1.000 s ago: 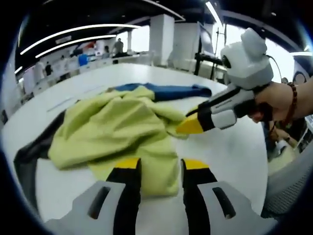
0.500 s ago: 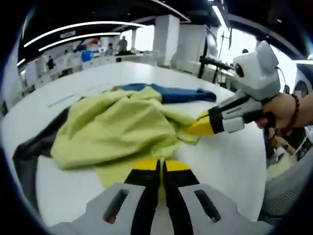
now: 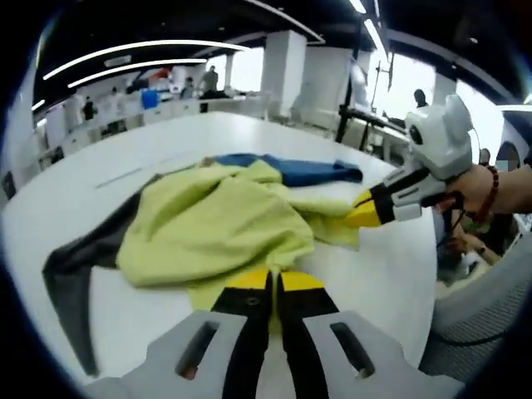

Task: Fold the garment on the visible template until the final outline fits inside the template.

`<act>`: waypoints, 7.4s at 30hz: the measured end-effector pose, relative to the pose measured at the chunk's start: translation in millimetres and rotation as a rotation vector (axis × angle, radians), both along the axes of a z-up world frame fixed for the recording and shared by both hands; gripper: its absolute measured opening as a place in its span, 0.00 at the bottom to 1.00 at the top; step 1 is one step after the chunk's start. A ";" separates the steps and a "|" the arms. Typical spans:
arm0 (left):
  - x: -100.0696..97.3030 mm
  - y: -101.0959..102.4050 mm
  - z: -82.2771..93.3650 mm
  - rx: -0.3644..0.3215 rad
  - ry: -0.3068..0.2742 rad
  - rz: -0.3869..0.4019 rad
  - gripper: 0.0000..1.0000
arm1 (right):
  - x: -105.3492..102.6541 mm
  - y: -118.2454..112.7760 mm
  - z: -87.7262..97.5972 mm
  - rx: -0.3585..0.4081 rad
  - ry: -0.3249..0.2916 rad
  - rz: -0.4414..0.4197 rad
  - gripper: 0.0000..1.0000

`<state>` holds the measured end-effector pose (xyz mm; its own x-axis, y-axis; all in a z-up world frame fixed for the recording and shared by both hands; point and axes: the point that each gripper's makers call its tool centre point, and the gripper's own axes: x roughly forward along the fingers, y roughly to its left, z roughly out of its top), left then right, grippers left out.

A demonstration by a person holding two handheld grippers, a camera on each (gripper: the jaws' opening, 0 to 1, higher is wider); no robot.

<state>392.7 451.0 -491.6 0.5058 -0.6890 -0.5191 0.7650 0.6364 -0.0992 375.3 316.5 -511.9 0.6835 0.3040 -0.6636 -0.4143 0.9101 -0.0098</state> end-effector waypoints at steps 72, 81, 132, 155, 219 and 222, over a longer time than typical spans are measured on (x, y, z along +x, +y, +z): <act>32.8 91.7 7.9 -0.009 0.027 0.243 0.41 | 5.0 -82.5 -17.9 0.078 0.172 -0.238 0.27; 6.9 93.9 -12.7 -0.018 0.115 0.234 0.34 | -4.6 -86.3 -21.7 0.088 0.170 -0.251 0.23; -18.4 114.8 -3.5 -0.069 0.219 0.258 0.00 | -26.4 -89.1 -13.9 0.015 0.168 -0.152 0.00; -81.7 133.1 -4.7 -0.036 0.324 0.288 0.00 | -89.5 -86.8 -13.0 0.079 0.256 -0.190 0.00; -113.6 149.1 -31.1 0.095 0.392 0.341 0.12 | -110.2 -85.6 -27.7 0.059 0.275 -0.257 0.20; -108.1 147.2 -19.8 0.081 0.344 0.339 0.22 | -107.5 -84.4 -24.2 0.081 0.266 -0.254 0.23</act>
